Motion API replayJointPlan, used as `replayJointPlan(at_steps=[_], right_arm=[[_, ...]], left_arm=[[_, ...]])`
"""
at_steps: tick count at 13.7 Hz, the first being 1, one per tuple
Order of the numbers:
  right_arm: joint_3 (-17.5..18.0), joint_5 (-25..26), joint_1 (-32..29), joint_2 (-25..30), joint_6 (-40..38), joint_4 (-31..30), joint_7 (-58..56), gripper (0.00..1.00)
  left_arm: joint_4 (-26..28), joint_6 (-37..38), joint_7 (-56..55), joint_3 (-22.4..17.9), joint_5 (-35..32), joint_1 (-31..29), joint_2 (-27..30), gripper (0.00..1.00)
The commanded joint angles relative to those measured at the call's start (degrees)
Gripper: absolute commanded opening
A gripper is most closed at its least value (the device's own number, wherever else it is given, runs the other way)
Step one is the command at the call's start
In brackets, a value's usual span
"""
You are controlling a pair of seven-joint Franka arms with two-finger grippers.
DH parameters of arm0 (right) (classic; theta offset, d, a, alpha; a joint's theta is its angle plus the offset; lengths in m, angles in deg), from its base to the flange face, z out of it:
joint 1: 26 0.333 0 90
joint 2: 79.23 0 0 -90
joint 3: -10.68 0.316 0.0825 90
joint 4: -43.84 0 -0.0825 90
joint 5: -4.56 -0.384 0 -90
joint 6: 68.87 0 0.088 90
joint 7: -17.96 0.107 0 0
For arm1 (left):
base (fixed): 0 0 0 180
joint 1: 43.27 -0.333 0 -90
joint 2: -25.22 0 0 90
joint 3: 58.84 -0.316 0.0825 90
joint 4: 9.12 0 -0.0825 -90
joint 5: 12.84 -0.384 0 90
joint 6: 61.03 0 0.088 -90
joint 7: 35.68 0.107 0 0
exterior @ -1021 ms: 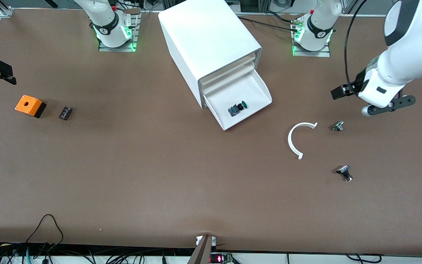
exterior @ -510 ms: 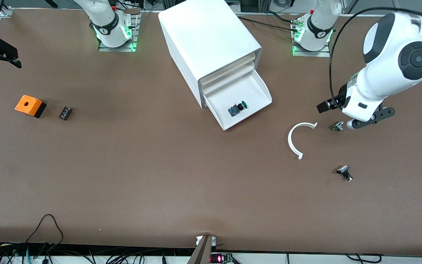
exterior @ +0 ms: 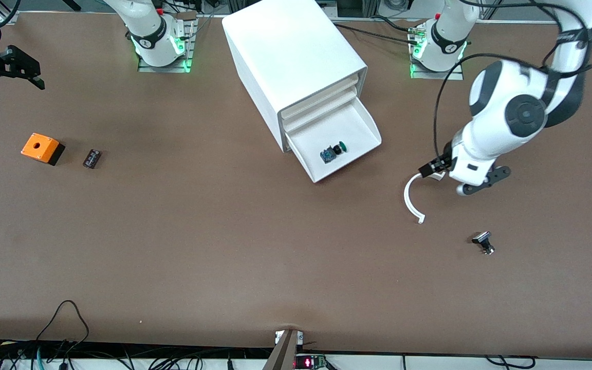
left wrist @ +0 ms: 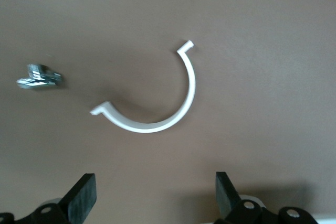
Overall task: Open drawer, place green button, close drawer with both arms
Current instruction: 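Move the left gripper to the front of the open drawer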
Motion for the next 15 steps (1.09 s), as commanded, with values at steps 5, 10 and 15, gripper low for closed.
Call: replayJointPlan(at_steps=[5, 10, 15], right_arm=[[0.1, -1.1, 0.1, 0.0, -0.1, -0.8, -1.0, 1.0], [0.0, -1.0, 0.1, -1.5, 0.4, 0.6, -1.0, 1.0], [0.4, -1.4, 0.3, -3.5, 0.8, 0.8, -0.9, 1.0]], left_arm=[[1.3, -13.3, -15.9, -0.2, 0.0, 10.7, -8.6, 1.0], [1.3, -17.5, -21.0, -0.3, -0.1, 16.5, -13.3, 1.0], [1.2, -19.8, -21.2, -0.5, -0.1, 20.0, -15.9, 1.0]])
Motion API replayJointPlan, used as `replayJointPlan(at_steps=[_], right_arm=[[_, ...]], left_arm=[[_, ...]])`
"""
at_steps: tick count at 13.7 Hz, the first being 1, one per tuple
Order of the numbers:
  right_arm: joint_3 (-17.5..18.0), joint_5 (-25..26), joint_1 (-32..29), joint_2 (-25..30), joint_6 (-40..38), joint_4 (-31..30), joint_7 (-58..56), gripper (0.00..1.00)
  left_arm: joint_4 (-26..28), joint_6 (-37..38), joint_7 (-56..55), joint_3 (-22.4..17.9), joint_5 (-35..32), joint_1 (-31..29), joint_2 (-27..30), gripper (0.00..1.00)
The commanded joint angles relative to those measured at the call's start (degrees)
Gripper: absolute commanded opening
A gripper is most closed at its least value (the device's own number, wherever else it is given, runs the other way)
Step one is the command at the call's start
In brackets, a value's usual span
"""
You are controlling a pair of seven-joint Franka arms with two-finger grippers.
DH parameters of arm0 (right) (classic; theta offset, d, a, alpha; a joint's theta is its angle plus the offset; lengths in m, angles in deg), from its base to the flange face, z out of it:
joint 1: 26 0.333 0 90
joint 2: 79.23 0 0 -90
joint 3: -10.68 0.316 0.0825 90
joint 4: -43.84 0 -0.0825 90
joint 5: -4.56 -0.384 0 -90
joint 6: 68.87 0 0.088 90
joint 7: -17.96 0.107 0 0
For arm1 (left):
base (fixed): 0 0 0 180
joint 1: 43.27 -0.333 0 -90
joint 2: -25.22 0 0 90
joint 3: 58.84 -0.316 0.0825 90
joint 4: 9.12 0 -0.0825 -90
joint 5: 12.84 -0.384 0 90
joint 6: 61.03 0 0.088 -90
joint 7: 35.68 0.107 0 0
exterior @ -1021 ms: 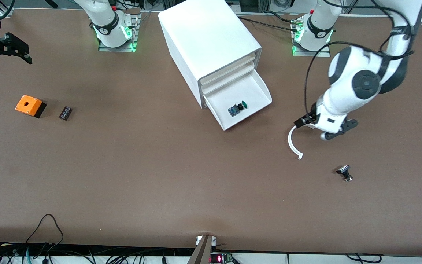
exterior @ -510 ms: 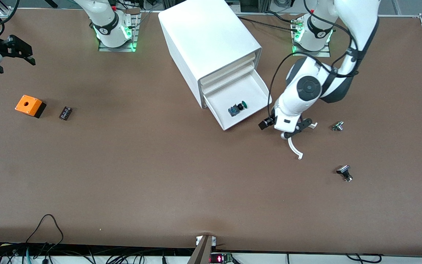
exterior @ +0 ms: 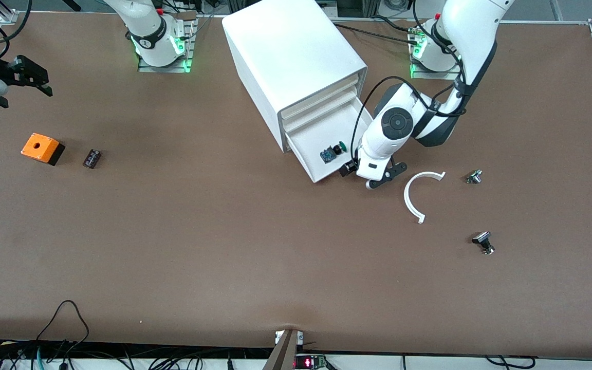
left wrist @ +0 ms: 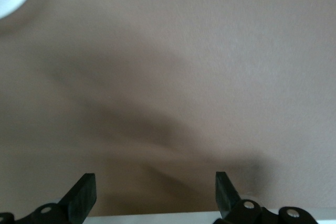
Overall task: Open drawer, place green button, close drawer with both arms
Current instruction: 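Push the drawer shut into the cabinet with the left gripper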
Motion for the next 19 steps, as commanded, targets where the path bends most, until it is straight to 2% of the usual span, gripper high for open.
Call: replayJointPlan(at_steps=[1, 3, 8, 10, 14, 17, 19], right_arm=[[0.0, -1.1, 0.1, -0.9, -0.1, 1.2, -0.8, 1.0], [-0.1, -1.1, 0.1, -0.9, 0.2, 1.3, -0.8, 1.0], [-0.3, -1.1, 0.0, -1.2, 0.6, 2.0, -0.9, 1.0], [-0.3, -1.1, 0.0, -1.1, 0.5, 2.0, -0.8, 1.0], [-0.5, -1.1, -0.1, -1.2, 0.0, 2.3, -0.1, 1.0], [-0.5, -1.0, -0.1, -1.2, -0.1, 2.6, -0.1, 1.0], [-0.5, -1.1, -0.1, -1.7, -0.1, 3.2, -0.1, 1.0]], left_arm=[[-0.5, -0.7, -0.9, -0.7, -0.2, 2.5, -0.8, 1.0], [-0.1, -0.6, -1.8, -0.6, -0.5, 2.9, -0.4, 1.0], [3.0, 0.2, -11.7, -0.1, -0.5, 9.7, 1.8, 1.0], [3.3, 0.2, -15.8, 1.4, -0.5, 11.4, 1.8, 1.0], [5.0, 0.2, -19.0, 4.7, -0.5, 11.5, 2.4, 1.0], [4.8, 0.2, -18.2, 4.8, -0.5, 10.5, 2.5, 1.0], [4.1, 1.2, -13.9, 4.8, -0.5, 4.3, 4.0, 1.0]])
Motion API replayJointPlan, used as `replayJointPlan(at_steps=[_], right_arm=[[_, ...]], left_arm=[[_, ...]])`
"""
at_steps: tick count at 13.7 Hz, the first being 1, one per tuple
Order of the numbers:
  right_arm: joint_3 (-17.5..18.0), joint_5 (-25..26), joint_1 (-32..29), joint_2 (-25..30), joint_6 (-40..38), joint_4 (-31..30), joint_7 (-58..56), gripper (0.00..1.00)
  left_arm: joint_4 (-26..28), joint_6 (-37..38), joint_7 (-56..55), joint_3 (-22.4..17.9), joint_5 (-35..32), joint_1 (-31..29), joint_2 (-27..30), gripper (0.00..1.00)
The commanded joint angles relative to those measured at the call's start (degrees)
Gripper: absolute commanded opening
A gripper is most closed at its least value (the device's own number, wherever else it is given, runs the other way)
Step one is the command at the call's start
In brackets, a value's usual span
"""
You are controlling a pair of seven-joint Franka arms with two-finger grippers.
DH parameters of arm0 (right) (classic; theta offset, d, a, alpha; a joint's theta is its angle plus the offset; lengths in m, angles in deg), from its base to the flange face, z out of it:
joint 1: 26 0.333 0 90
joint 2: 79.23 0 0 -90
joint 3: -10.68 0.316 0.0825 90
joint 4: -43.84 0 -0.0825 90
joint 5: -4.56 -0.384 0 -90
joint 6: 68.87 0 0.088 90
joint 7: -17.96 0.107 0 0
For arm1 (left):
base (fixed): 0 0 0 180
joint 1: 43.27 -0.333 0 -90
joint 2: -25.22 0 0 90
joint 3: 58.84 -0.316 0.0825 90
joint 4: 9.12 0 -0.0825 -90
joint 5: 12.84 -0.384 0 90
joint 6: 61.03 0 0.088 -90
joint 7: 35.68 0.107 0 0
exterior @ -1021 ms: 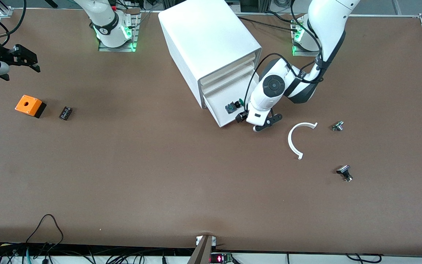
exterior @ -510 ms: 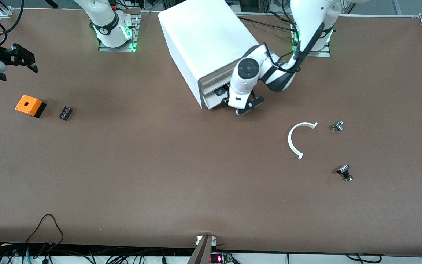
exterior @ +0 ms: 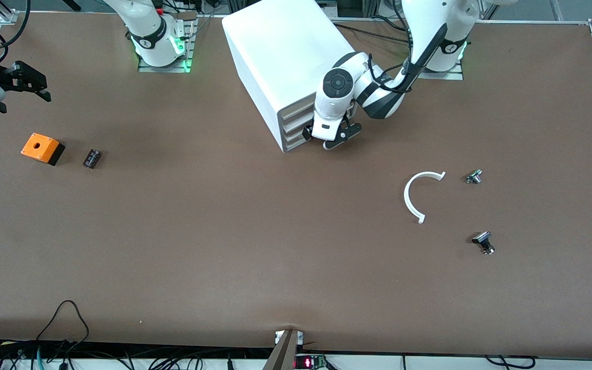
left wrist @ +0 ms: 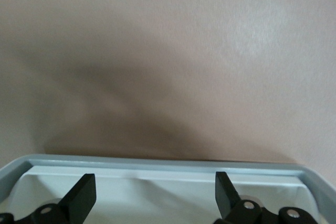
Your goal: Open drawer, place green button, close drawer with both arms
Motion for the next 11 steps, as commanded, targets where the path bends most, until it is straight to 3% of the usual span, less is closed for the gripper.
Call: replayJointPlan(at_steps=[1, 4, 7, 11], right_arm=[[-0.1, -1.1, -0.1, -0.9, -0.7, 1.8, -0.1, 1.0], [-0.1, -1.0, -0.1, -0.9, -0.7, 2.2, 0.0, 1.0], [-0.1, -1.0, -0.1, -1.0, -0.7, 2.2, -0.5, 1.0], [-0.1, -1.0, -0.1, -0.9, -0.8, 2.6, -0.8, 1.0]], left_arm=[[0.5, 1.8, 7.3, 0.7, -0.4, -9.8, 4.0, 1.0], [-3.7, 8.8, 20.7, 0.6, -0.4, -18.2, 6.6, 1.0], [-4.8, 14.7, 31.1, 0.2, -1.5, -23.8, 12.8, 1.0], [-5.6, 26.2, 46.8, -3.1, -2.2, -27.5, 22.5, 1.0]])
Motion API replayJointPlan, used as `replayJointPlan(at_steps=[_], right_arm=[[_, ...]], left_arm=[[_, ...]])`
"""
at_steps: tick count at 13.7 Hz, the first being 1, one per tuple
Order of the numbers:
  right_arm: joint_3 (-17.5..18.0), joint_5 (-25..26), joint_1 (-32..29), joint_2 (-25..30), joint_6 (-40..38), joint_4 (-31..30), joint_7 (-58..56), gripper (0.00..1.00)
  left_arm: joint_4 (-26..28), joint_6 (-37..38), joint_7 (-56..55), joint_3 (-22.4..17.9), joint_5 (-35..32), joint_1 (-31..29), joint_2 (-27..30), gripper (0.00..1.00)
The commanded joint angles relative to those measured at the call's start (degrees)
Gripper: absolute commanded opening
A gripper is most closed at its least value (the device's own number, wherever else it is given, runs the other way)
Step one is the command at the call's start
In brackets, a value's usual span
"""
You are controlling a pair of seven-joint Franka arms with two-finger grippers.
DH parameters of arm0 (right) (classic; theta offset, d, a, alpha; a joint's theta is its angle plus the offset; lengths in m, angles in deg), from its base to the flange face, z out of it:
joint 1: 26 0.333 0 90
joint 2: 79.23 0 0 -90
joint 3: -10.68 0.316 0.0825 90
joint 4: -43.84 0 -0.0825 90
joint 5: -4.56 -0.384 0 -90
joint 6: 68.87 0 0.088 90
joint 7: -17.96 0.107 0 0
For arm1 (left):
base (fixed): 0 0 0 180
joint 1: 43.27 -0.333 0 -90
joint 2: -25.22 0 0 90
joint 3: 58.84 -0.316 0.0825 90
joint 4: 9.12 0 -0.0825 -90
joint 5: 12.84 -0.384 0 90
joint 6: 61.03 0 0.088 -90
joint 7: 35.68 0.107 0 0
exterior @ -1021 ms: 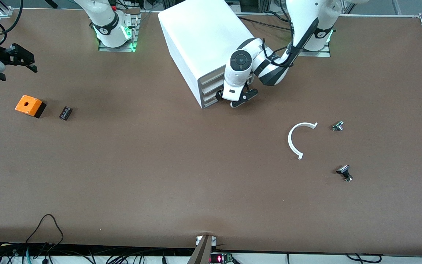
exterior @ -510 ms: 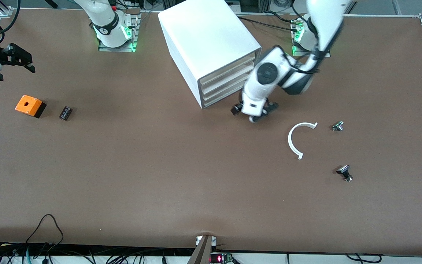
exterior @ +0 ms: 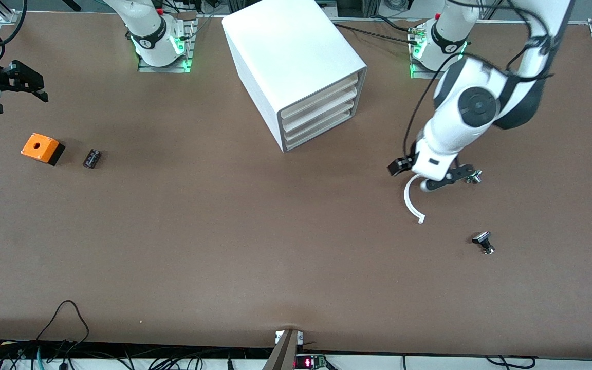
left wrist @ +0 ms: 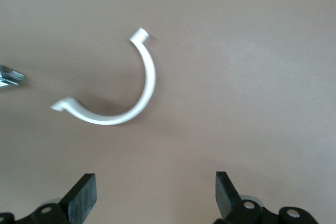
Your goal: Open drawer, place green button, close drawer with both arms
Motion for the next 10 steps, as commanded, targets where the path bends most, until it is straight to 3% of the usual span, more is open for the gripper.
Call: replayJointPlan(at_steps=[1, 6, 10], right_arm=[[0.0, -1.0, -0.1, -0.6, -0.7, 1.7, -0.8, 1.0], [0.4, -1.0, 0.1, -0.6, -0.7, 2.6, -0.1, 1.0], [0.4, -1.0, 0.1, -0.6, -0.6, 2.5, -0.5, 1.0]], left_arm=[[-0.8, 9.1, 10.6, -3.1, -1.1, -1.4, 7.7, 1.0], [-9.1, 24.1, 22.8, -8.6, -1.0, -2.4, 12.1, 1.0], [-11.6, 28.5, 30.9, -15.5, -1.0, -2.3, 14.7, 1.0]])
